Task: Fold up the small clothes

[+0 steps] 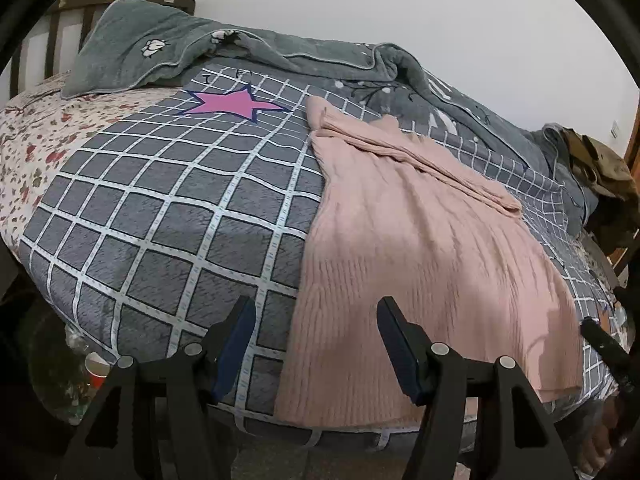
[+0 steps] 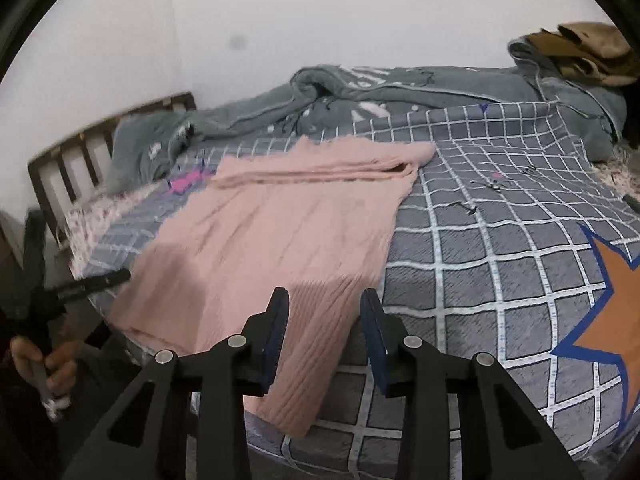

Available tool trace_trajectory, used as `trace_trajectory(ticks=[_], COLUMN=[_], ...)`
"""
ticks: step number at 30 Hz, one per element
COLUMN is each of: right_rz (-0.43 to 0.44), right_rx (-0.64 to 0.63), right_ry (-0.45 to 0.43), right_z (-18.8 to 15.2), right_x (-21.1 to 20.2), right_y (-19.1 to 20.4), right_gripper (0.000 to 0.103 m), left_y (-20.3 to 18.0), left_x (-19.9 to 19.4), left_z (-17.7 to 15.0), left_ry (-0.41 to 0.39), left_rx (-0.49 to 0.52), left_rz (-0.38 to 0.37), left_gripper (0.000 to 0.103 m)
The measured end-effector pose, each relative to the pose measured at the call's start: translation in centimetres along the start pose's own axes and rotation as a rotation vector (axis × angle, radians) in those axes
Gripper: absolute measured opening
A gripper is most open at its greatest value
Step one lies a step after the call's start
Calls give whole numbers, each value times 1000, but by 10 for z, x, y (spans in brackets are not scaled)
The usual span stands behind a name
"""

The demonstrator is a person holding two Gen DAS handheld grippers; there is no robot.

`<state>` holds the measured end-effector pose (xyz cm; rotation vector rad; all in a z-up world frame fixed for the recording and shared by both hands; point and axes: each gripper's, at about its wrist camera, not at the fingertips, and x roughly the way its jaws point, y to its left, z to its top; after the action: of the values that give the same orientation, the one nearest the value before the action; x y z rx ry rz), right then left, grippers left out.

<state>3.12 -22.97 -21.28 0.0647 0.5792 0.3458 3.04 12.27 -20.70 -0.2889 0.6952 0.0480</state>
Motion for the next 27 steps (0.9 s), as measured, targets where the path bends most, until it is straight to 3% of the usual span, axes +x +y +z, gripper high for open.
trace_trajectory(ticks=[4, 6, 9, 17, 27], right_rz=[-76, -91, -95, -109, -56], right_rx=[-28, -8, 12, -4, 43], right_ry=[81, 105, 91, 80, 104], right_z=[-9, -12, -13, -15, -13], right_x=[22, 29, 29, 32, 32], right_y=[6, 2, -3, 1, -7], right_gripper=[36, 29, 8, 8, 8], left_y=[1, 4, 4, -4, -7], left_x=[3, 6, 9, 12, 20], left_z=[-2, -3, -3, -7, -7], left_ry=[7, 20, 22, 21, 44], left_rx=[9, -6, -12, 32, 34], left_rz=[-8, -12, -23, -13, 13], left_gripper=[61, 61, 61, 61, 61])
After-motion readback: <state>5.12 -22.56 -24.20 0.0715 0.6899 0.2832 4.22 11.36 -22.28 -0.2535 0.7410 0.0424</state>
